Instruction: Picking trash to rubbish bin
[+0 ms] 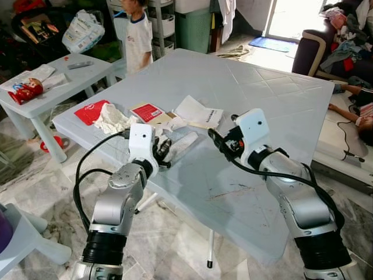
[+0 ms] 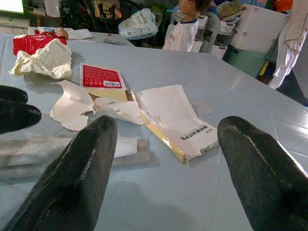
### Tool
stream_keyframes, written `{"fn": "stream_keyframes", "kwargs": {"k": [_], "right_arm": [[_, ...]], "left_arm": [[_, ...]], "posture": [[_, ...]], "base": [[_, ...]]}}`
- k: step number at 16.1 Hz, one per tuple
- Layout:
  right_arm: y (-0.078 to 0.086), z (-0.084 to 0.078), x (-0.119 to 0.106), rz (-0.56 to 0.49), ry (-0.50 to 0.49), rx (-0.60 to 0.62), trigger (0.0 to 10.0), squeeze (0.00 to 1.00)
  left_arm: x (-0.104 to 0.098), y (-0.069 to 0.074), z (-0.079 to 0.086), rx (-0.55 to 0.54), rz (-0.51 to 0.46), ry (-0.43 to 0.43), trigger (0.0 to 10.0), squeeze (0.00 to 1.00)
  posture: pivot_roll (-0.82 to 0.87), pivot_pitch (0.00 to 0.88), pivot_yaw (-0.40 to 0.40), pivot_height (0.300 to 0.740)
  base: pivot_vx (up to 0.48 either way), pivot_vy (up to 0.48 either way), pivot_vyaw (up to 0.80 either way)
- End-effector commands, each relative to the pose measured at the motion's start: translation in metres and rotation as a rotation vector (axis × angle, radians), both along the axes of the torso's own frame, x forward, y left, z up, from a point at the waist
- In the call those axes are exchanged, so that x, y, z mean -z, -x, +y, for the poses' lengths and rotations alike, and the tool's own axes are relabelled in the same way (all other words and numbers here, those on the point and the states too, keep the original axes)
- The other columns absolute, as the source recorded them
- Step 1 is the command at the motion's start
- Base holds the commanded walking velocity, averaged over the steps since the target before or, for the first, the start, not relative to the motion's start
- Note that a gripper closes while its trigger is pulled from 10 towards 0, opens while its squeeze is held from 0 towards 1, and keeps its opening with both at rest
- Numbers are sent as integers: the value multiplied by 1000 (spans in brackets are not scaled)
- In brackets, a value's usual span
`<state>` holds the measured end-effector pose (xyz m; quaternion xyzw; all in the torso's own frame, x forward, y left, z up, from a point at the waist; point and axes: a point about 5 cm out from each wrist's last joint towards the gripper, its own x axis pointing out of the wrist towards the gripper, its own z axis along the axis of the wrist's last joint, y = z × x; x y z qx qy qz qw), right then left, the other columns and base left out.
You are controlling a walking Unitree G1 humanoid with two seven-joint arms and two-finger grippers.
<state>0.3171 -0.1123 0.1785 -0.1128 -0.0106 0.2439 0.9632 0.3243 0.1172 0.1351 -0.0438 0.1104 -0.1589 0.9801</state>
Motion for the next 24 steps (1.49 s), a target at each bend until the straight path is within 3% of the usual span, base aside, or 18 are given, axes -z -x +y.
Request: {"fn": "stream_keyframes", "kwargs": {"k": [1, 6, 24], "right_arm": [[0, 0, -1, -6, 3, 3, 10000, 0], [0, 0, -2, -9, 9, -2, 10000, 0], [-1, -1, -4, -9, 18, -9, 10000, 0]], "left_arm": [[-4, -3, 1, 10, 4, 1, 10000, 1000], [-6, -5, -7, 45, 53, 87, 10000, 1000], [23, -1, -5, 112, 226, -46, 10000, 1000]], "posture": [[36, 0, 18, 740], [32, 0, 15, 740], [23, 0, 7, 740]], "base": [[0, 0, 0], [0, 0, 0], [0, 0, 0]]}}
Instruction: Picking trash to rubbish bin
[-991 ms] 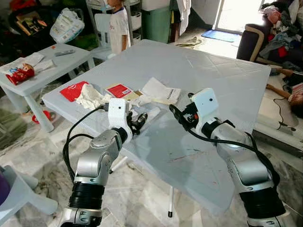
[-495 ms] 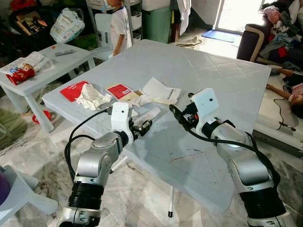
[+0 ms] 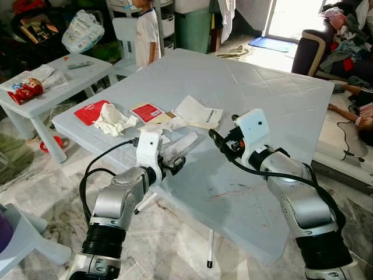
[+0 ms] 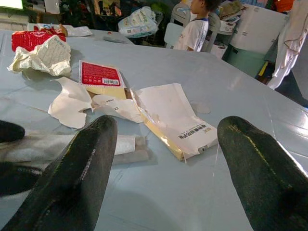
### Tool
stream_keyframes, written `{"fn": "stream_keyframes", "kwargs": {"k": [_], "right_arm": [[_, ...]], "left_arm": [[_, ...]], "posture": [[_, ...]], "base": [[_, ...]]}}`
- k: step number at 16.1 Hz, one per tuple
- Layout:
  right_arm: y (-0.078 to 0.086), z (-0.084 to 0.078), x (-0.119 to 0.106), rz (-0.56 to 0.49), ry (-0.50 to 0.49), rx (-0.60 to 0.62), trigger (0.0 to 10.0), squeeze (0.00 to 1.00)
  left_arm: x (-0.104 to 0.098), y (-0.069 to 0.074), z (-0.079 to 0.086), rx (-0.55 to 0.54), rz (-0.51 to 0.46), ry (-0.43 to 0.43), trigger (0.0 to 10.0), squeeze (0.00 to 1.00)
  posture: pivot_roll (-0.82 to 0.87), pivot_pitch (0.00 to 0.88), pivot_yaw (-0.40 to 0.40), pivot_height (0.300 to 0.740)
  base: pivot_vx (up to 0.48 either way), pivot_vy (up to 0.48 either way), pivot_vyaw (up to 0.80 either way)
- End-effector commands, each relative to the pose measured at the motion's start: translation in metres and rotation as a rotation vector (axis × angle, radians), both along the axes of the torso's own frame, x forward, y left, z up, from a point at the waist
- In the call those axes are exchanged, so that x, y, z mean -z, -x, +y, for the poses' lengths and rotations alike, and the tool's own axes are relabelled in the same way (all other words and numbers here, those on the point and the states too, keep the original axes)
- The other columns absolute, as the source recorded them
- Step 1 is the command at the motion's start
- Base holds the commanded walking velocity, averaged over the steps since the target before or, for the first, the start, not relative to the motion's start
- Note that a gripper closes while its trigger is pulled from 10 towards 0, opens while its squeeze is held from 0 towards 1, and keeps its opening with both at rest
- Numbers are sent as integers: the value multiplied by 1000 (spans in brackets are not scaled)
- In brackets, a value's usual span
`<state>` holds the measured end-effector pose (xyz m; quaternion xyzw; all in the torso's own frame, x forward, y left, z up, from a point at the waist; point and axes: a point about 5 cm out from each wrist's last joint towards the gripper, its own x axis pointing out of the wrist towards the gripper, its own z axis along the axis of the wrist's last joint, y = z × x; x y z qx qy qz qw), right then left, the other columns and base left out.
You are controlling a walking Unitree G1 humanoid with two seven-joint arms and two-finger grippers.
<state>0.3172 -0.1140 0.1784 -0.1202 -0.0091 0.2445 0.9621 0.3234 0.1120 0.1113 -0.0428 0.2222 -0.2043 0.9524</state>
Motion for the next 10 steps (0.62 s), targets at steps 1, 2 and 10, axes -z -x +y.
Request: {"fn": "stream_keyframes", "kwargs": {"k": [1, 2, 10], "right_arm": [[-1, 0, -4, -7, 4, -7, 10000, 0], [0, 0, -4, -6, 4, -7, 10000, 0], [1, -4, -3, 0, 7, 2, 10000, 0]], "left_arm": [[5, 0, -1, 20, 31, -47, 10000, 1000], [5, -1, -1, 21, 30, -53, 10000, 275], [7, -13, 6, 24, -42, -80, 0, 0]], "posture": [[22, 1, 7, 740], [20, 2, 6, 740], [2, 7, 5, 740]], "base": [[0, 0, 0], [0, 0, 0], [0, 0, 0]]}}
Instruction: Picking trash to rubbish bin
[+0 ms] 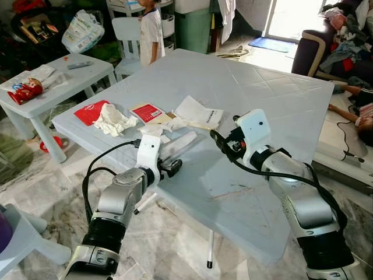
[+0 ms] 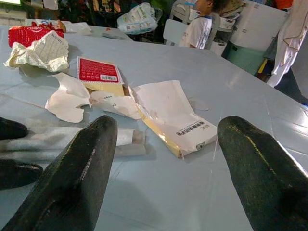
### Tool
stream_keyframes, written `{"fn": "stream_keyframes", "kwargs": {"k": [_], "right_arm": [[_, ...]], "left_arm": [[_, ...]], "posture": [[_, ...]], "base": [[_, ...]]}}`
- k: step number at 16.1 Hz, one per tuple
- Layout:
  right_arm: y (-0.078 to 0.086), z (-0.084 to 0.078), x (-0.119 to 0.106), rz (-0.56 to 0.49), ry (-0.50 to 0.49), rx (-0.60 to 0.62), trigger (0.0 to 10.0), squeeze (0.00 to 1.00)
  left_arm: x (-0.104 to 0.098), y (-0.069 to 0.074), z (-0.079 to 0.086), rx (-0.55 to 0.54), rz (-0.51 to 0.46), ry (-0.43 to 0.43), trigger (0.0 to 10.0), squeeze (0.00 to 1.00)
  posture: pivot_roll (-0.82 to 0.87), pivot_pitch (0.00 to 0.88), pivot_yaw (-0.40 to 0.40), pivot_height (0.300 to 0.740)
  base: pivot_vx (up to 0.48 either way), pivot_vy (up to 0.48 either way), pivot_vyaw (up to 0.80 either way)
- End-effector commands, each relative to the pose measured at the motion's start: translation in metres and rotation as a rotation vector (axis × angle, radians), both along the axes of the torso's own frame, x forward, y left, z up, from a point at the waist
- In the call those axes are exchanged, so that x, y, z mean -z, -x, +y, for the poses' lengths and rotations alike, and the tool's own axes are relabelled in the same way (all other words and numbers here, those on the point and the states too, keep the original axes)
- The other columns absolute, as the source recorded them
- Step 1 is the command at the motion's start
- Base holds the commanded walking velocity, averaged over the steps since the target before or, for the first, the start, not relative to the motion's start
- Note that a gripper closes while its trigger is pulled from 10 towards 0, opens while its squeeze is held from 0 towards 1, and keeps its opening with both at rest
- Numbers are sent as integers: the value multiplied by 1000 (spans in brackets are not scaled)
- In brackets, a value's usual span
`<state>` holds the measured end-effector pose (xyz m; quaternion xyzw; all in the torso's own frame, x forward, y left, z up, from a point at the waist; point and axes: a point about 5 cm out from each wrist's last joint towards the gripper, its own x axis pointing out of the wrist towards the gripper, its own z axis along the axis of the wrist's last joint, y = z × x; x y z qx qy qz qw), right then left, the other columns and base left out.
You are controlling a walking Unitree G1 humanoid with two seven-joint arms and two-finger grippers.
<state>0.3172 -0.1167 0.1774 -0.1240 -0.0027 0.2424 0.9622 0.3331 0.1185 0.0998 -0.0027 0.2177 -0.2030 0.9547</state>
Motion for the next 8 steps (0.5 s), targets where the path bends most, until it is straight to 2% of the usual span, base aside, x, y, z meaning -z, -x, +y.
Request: {"fn": "stream_keyframes", "kwargs": {"k": [1, 8], "right_arm": [[1, -1, -4, -9, -3, -3, 10000, 0], [0, -1, -4, -7, -4, -4, 10000, 0]], "left_arm": [[-5, -4, -1, 11, -17, -2, 0, 0], [-4, -3, -3, 32, -33, 34, 0, 0]], "posture": [[2, 7, 5, 740], [7, 8, 1, 740]], "base": [[0, 0, 0], [0, 0, 0]]}}
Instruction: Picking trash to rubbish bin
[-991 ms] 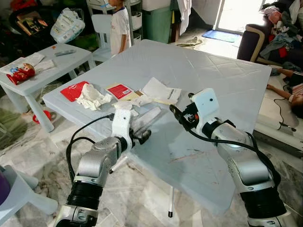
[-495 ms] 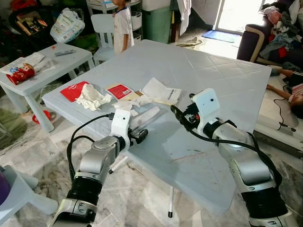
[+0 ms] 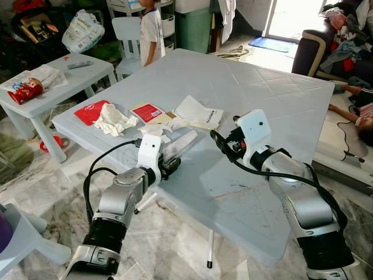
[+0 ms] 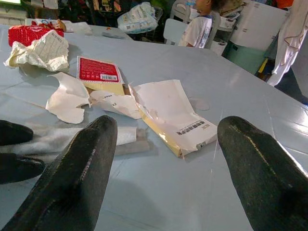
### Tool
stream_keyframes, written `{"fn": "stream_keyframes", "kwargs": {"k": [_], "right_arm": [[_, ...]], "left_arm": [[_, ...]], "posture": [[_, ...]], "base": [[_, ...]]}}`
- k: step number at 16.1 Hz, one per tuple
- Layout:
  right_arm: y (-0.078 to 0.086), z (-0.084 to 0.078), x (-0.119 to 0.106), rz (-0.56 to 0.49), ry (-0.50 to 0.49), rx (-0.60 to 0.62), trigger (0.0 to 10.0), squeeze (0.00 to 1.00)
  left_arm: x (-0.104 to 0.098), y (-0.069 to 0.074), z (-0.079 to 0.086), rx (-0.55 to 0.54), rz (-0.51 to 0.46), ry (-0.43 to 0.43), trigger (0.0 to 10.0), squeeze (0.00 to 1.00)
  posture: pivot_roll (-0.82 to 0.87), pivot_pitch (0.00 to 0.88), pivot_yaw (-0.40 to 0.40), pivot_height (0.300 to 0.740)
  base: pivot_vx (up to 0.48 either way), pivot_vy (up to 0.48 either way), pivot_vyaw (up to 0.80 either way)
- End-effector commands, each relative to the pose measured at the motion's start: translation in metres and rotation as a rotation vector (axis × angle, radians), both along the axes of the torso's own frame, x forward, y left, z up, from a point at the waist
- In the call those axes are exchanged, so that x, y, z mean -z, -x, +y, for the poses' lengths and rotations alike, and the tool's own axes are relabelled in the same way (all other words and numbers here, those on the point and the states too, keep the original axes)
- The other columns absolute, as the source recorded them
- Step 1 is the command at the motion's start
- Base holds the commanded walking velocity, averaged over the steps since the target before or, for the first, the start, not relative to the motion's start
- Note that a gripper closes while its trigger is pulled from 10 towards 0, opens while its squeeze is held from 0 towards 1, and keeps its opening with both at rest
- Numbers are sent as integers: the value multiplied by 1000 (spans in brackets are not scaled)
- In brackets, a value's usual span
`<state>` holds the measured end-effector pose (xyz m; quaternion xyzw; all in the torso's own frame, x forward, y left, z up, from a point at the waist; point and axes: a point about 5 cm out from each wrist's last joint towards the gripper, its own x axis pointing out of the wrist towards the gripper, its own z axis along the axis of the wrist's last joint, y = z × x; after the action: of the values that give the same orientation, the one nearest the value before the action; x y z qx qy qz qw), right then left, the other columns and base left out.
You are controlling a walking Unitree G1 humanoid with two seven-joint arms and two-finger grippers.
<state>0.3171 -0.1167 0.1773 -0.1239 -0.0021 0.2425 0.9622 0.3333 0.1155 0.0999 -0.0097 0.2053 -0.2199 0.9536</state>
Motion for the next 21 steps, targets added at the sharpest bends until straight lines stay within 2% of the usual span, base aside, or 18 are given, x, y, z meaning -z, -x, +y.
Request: {"fn": "stream_keyframes", "kwargs": {"k": [1, 16, 18, 20, 21], "right_arm": [[0, -1, -4, -8, -4, -4, 10000, 0], [-3, 0, -5, -13, -2, -9, 10000, 0], [-3, -1, -5, -13, -2, -6, 10000, 0], [-2, -1, -5, -13, -2, -5, 10000, 0], [-2, -1, -5, -13, -3, -3, 10000, 0]], "left_arm": [[-4, -3, 0, 3, -14, 10, 0, 0], [-4, -4, 2, -17, -14, 36, 0, 0], [-9, -3, 1, -42, -66, 33, 0, 0], [-20, -3, 4, -96, -173, 0, 0, 0], [-25, -1, 6, -137, -207, 17, 0, 0]], "posture": [[7, 8, 1, 740], [10, 0, -3, 740], [10, 0, -3, 740], [8, 0, -2, 740], [8, 0, -1, 740]], "base": [[0, 0, 0], [0, 0, 0], [0, 0, 0], [0, 0, 0], [0, 0, 0]]}}
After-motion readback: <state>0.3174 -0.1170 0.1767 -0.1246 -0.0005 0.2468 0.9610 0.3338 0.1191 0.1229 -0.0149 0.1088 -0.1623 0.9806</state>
